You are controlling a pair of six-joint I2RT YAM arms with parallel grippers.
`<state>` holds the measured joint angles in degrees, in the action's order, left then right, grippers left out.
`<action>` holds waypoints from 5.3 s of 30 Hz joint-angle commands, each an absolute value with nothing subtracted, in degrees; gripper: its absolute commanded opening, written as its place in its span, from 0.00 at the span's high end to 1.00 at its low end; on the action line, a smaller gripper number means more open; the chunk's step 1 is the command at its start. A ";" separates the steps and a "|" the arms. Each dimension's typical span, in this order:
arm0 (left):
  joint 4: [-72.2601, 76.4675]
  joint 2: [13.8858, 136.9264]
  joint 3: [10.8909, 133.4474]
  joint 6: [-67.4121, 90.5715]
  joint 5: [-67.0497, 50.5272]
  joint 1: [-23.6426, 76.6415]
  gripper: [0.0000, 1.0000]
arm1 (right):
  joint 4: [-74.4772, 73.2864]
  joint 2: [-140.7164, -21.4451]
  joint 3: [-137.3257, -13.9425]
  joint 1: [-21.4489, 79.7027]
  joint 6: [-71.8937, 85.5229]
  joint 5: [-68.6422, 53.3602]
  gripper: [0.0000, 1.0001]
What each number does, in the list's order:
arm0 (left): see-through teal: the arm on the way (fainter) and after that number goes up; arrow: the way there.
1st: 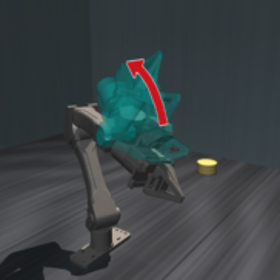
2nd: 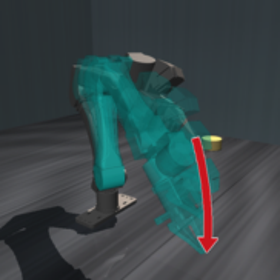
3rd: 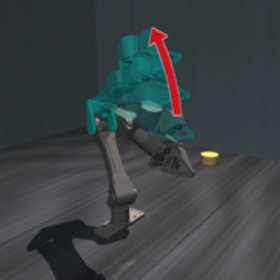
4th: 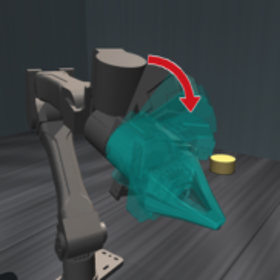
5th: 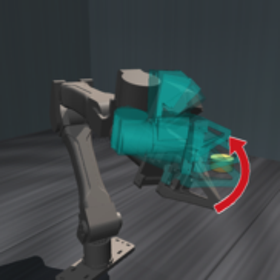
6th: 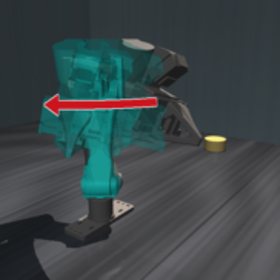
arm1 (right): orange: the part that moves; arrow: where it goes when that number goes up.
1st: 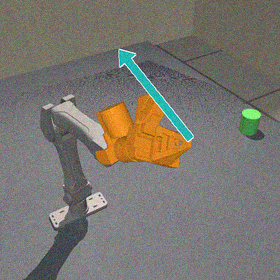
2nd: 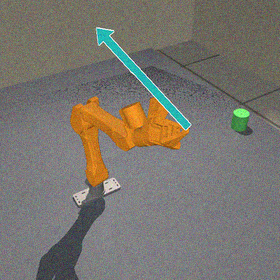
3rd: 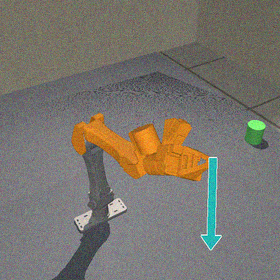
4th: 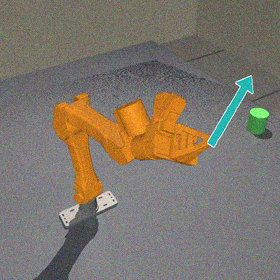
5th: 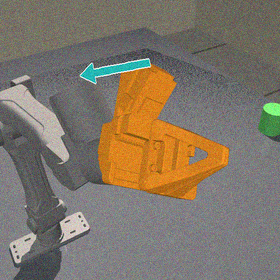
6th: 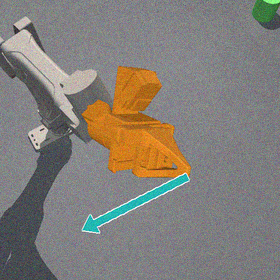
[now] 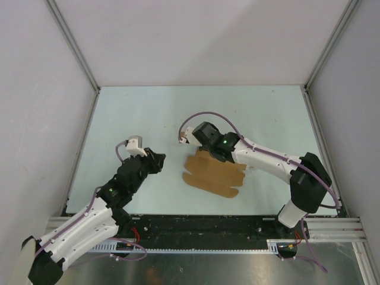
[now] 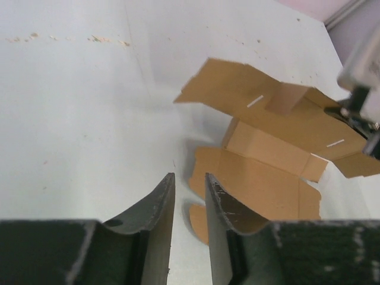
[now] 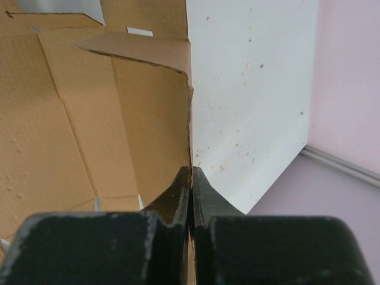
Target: Fold the paper box
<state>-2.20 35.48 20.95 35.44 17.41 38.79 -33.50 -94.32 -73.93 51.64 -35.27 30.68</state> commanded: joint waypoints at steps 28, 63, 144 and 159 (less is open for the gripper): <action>30.24 65.29 19.77 28.48 9.93 30.50 0.34 | -10.11 -76.55 -48.96 52.73 -45.62 20.66 1.00; 37.97 76.73 21.71 20.74 -13.97 36.47 0.77 | -10.55 -78.22 -49.04 50.80 -39.46 14.94 0.97; 56.60 89.64 17.67 2.90 -12.92 45.26 0.31 | -7.66 -81.04 -44.04 58.36 -38.15 28.91 0.95; 69.77 95.27 15.56 4.57 -10.55 44.91 0.31 | 3.08 -81.56 -38.23 60.29 -37.53 33.40 0.94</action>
